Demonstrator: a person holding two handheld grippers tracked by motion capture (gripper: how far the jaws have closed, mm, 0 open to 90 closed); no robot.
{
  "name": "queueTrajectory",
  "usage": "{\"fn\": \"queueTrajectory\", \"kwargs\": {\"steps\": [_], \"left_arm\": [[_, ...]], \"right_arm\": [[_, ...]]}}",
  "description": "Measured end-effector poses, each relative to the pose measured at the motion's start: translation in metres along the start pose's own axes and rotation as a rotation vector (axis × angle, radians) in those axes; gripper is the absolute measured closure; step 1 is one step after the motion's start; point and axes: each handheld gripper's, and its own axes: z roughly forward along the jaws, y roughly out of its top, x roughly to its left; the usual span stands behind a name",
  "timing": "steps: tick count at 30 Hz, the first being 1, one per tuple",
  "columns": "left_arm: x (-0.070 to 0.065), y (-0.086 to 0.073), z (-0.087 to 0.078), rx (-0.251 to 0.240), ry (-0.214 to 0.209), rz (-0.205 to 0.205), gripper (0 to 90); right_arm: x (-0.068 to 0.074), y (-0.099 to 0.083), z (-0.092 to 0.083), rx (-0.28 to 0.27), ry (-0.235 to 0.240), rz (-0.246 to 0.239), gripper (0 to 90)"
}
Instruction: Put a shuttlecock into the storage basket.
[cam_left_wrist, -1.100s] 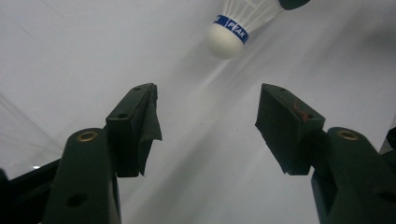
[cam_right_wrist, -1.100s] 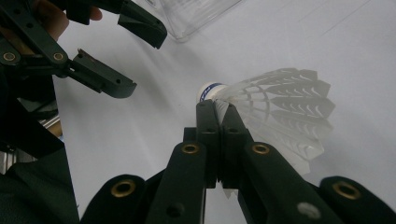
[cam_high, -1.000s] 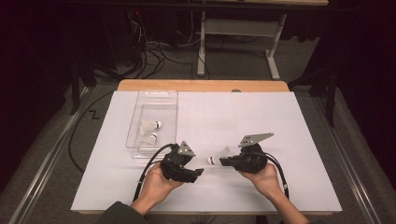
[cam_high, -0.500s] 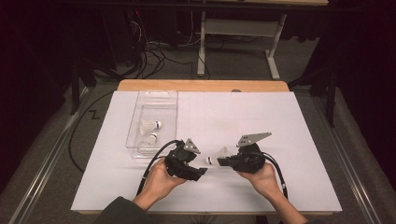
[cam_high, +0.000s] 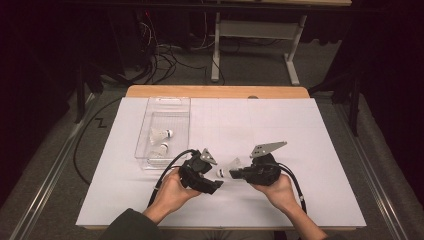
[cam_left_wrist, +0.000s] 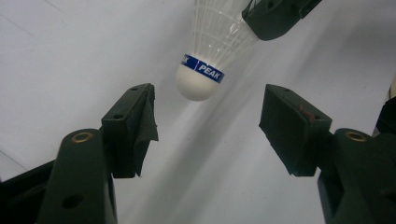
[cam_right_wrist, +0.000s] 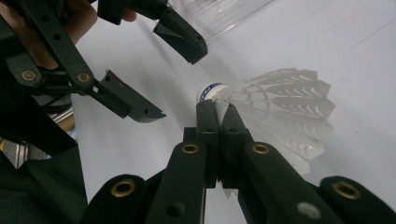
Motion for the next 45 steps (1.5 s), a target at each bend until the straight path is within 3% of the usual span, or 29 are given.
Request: {"fn": "queueTrajectory", "kwargs": {"steps": [23,45], "left_arm": [[0.001,0.010,0.014,0.069,0.007,0.034,40.6],[0.003,0.010,0.013,0.095,-0.005,0.037,57.5]], "right_arm": [[0.004,0.004,0.004,-0.002,0.051,-0.022,90.0],[0.006,0.006,0.008,-0.007,0.069,-0.030,90.0]]}}
